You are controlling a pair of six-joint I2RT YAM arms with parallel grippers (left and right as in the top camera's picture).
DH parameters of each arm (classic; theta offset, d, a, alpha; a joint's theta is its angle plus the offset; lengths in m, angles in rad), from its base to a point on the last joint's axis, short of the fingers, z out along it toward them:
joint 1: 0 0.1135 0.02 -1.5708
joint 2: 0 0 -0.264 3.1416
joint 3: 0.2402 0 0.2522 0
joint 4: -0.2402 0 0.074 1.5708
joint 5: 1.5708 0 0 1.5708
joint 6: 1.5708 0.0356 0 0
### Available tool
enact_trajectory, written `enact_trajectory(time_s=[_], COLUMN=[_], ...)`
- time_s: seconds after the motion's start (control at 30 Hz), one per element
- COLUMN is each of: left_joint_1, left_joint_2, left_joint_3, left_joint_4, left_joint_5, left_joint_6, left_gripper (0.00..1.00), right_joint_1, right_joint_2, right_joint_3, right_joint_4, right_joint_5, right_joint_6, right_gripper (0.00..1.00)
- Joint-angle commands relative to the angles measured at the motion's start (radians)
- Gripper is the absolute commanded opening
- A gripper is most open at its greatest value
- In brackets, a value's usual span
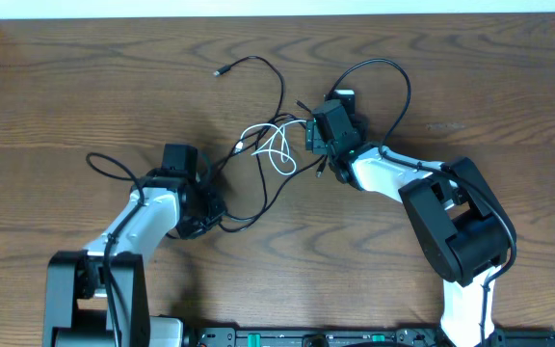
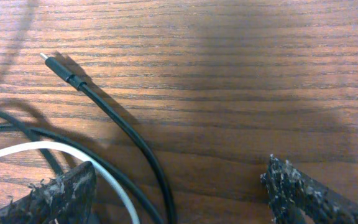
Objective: Untangle cables
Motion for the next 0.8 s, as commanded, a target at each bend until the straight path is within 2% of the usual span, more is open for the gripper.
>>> enact_trajectory(time_s=[0.0,0.23,0.57,0.77], left_joint_1=[-0.002,-0.001,0.000,0.000], left_joint_2=[0.068,0.043,-0.072,-0.131], left_joint_3=[-0.006,0.005,0.056,0.056], left_joint_4=[0.013,0.032,0.035,0.035], left_joint_5=[-0.049,-0.034,-0.042,-0.166], left_joint_6=[0.014,0.014,0.056,0.056], left_gripper=[0.08,0.08,0.08,0.08], right_joint_1=[-0.005,-0.005,-0.005,-0.005], right_joint_2=[0.058,0.058,0.058,0.058], right_joint_3=[-0.037,-0.037,-0.037,-0.037], right_joint_4=[-0.040,-0.040,-0.048,-0.060], right_joint_5=[-0.071,-0.071,-0.071,-0.071], right_joint_6=[0.026,0.026,0.027,0.019], right_gripper=[0.84,0.85,0.92,0.98])
